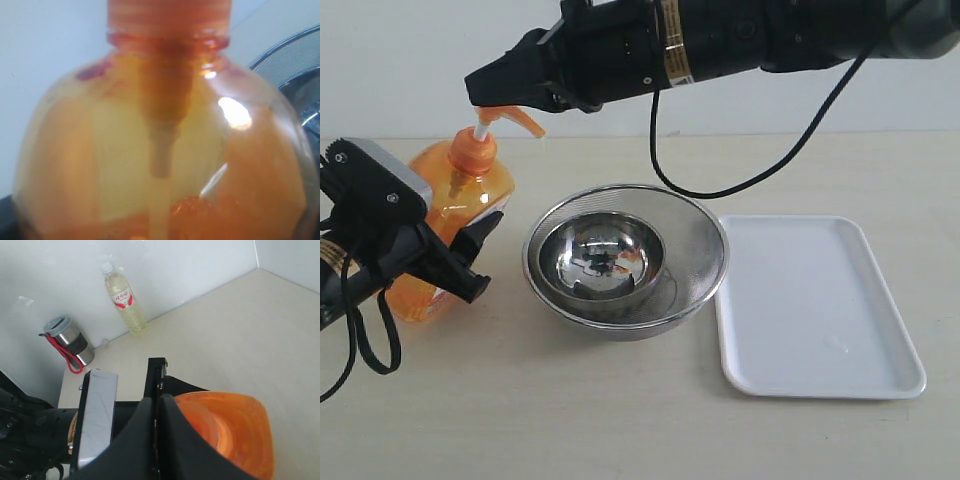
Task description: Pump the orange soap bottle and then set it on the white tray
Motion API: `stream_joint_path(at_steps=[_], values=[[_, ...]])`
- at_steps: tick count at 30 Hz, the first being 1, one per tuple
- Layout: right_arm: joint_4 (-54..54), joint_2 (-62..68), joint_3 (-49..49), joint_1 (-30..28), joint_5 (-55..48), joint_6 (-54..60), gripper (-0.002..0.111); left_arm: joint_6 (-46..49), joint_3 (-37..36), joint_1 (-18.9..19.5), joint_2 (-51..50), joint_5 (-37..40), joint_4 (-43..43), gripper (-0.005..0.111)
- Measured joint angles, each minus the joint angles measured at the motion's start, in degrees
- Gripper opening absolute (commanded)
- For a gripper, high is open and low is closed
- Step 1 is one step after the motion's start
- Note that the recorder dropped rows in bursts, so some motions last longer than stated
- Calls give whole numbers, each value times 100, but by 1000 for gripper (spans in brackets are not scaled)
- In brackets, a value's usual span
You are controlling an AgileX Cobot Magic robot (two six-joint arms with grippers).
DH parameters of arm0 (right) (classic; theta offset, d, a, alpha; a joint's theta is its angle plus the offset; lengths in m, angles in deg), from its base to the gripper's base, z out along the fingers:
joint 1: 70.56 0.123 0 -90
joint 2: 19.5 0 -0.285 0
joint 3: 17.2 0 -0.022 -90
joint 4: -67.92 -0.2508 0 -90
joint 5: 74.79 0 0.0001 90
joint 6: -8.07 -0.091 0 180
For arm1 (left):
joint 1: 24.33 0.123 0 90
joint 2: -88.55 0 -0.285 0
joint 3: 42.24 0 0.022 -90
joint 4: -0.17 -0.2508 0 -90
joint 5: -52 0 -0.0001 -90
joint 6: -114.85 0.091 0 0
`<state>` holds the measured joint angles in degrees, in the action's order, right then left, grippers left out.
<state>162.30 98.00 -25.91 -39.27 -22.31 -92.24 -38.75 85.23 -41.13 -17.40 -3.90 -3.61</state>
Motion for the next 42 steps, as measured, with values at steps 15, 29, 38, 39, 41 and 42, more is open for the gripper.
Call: stream_joint_path(at_steps=[15, 29, 38, 39, 41, 42], values=[[-89, 54, 0, 0, 82, 0, 1, 0, 0, 11, 0, 0, 0, 5], [441, -238, 101, 11, -68, 85, 1, -67, 0, 0, 0, -12, -131, 5], [556, -541, 112, -202, -78, 70, 1, -116, 0, -27, 0, -20, -263, 5], [556, -541, 112, -202, -78, 70, 1, -116, 0, -27, 0, -20, -263, 5], [568, -530, 112, -202, -78, 70, 1, -116, 0, -27, 0, -20, -263, 5], [568, -516, 112, -202, -95, 70, 1, -116, 0, -27, 0, -20, -263, 5]])
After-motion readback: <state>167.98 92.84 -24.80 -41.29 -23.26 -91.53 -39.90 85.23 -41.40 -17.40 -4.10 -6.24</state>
